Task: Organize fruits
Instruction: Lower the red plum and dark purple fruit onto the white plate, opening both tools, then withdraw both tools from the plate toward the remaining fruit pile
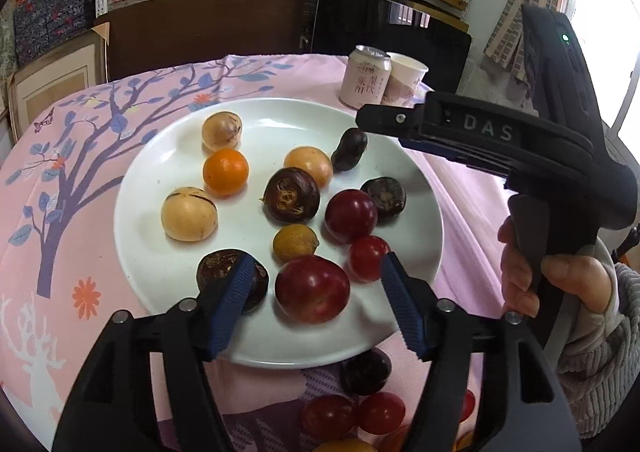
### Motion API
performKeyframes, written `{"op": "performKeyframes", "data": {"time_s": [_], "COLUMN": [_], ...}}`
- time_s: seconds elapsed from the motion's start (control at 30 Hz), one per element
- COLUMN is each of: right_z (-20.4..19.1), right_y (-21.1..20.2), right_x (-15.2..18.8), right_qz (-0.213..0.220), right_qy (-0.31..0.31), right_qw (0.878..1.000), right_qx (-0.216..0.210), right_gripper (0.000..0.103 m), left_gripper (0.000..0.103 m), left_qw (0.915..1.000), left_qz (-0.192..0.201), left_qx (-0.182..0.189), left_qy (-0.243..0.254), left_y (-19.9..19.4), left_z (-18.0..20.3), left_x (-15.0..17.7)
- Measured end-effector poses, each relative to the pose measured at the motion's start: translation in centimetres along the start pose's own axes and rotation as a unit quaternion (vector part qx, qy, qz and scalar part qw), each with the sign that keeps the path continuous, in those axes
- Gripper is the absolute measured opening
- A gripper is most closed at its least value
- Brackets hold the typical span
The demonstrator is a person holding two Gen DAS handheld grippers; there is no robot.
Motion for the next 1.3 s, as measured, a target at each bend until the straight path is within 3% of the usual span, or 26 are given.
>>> {"op": "performKeyframes", "data": {"time_s": [0.23, 0.47, 0.6, 0.77, 0.93, 1.17, 1.3], "right_z": [-2.1, -0.6, 0.5, 1.0, 1.7, 1.6, 1.2], "right_y": [-4.4, -8.4, -9.8, -12.0, -12.9, -12.6, -12.7], "right_x": [1.0, 7.8, 11.2, 13.2, 13.7, 14.1, 14.1], "right_qz": [0.027, 0.023, 0.006, 0.026, 0.032, 0.020, 0.020], "right_qy": [-0.018, -0.008, 0.007, 0.019, 0.038, 0.036, 0.028], "right_qw": [0.999, 0.999, 0.999, 0.999, 0.998, 0.999, 0.999], "right_qx": [0.002, 0.021, 0.035, 0.036, 0.027, 0.026, 0.028], "right_gripper": [0.082, 0.090, 0.091, 0.097, 0.097, 0.097, 0.097], "left_gripper": [0.066, 0.084, 0.084, 0.087, 0.091, 0.092, 0.095], "left_qw": [0.9994, 0.9943, 0.9931, 0.9938, 0.9947, 0.9950, 0.9946], "left_qz": [0.029, 0.066, 0.043, 0.038, 0.045, 0.001, -0.006], "left_qx": [-0.007, -0.046, -0.063, -0.079, -0.083, -0.096, -0.099], "left_qy": [-0.019, -0.070, -0.089, -0.069, -0.041, -0.027, -0.031], "left_y": [-3.1, -8.1, -9.1, -10.6, -11.0, -9.0, -8.6], "left_z": [-1.2, -5.3, -7.0, -6.4, -5.2, -4.7, -5.0], "left_x": [-0.1, 3.7, 8.2, 12.0, 12.9, 13.5, 13.5]}}
Point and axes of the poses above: each gripper's, at about its wrist camera, not at the fingertips, and y roughly the way its jaws point, z to its right, x to its underside, the point moved 6 cm from there along y, roughly the way its jaws point, and after that the axes turned 4 degrees about -x, right-handed, at the moved point
